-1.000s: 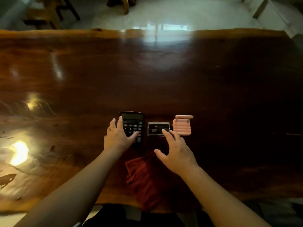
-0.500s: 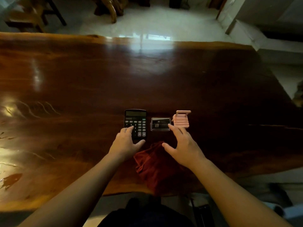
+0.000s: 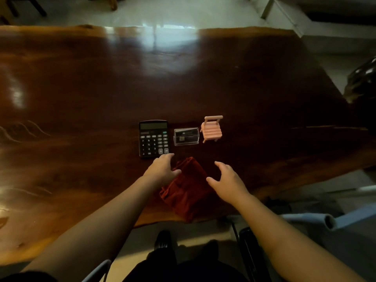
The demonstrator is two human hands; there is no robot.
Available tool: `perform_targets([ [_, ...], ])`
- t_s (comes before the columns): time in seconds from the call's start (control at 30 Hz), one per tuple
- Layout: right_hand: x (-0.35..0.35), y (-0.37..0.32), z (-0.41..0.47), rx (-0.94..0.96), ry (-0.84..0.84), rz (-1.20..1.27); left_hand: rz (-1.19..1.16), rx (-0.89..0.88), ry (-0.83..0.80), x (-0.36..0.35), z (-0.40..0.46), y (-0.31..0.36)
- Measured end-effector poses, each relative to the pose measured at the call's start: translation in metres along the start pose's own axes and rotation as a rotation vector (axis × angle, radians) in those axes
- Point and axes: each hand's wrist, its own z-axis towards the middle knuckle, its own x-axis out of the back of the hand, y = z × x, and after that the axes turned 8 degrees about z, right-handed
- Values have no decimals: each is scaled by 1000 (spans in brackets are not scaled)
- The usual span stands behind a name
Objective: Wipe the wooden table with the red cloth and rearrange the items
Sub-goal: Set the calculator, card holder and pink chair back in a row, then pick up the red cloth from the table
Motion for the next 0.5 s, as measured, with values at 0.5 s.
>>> perform_targets([
  [0.5, -43, 52, 35, -252, -78, 63, 344, -3, -100, -31, 47, 41],
])
